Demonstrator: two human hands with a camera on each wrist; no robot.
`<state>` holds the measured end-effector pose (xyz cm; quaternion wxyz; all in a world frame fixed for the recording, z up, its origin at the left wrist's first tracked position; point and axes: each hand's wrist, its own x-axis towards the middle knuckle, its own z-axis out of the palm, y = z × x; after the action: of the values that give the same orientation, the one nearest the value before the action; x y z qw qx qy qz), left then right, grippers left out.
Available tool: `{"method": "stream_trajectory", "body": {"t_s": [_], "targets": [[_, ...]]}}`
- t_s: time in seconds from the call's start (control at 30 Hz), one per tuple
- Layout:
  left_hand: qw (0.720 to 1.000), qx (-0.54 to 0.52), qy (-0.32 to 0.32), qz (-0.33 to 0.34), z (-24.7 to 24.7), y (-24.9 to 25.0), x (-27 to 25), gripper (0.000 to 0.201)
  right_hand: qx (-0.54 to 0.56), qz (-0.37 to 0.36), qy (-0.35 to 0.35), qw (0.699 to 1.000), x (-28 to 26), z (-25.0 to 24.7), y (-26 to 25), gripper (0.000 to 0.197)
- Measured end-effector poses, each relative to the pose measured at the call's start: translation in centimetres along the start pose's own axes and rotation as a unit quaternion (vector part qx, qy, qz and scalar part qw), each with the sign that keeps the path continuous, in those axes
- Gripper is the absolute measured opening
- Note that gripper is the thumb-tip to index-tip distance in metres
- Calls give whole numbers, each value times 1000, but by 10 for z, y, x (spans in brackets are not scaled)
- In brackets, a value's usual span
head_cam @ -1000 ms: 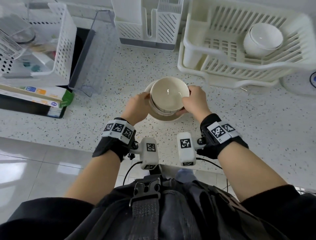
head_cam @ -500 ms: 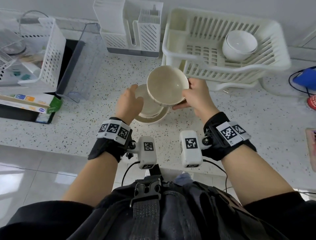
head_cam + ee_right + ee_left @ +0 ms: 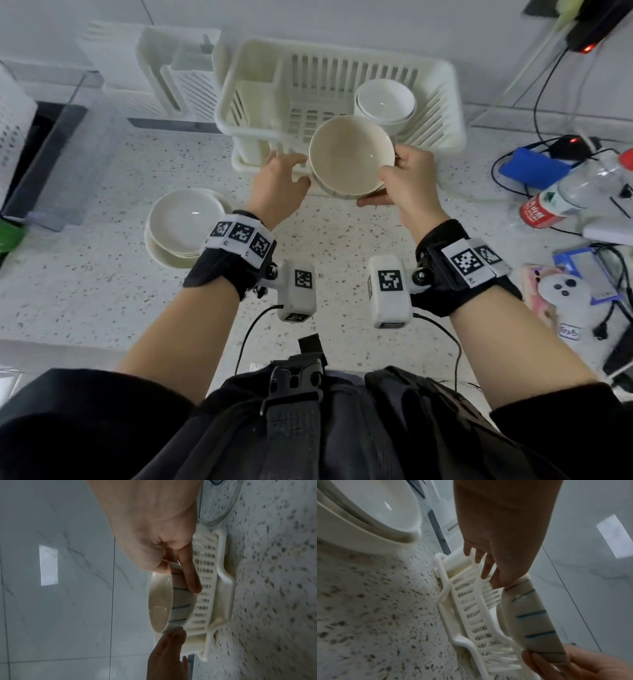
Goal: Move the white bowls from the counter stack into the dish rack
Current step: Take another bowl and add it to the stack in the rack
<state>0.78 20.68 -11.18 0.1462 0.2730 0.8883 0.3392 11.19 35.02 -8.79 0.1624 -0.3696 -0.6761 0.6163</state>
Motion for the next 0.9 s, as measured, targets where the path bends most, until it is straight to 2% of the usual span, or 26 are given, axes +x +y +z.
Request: {"method": "stream_trajectory", "body": {"t_s": [0.13,0.33,0.5,0.7,0.9], "targets": [[999,26,-26,39,20,27,23,39,-5,-14,29,999,21,-34,-2,31],[991,82,-91,47,39,48,67,41,2,-18,69,997,63,-57,-13,31],[980,78,-178,48,50,48,102,36,10,3,79,997,106,-54,-20,40],[975,30,-220,30,56,37,133,24,-5,31,99,995,162,-40,-19,36],[964,-4,-264,19,59,20,150,29,-17,62,94,993,200,-28,-16,36]]}}
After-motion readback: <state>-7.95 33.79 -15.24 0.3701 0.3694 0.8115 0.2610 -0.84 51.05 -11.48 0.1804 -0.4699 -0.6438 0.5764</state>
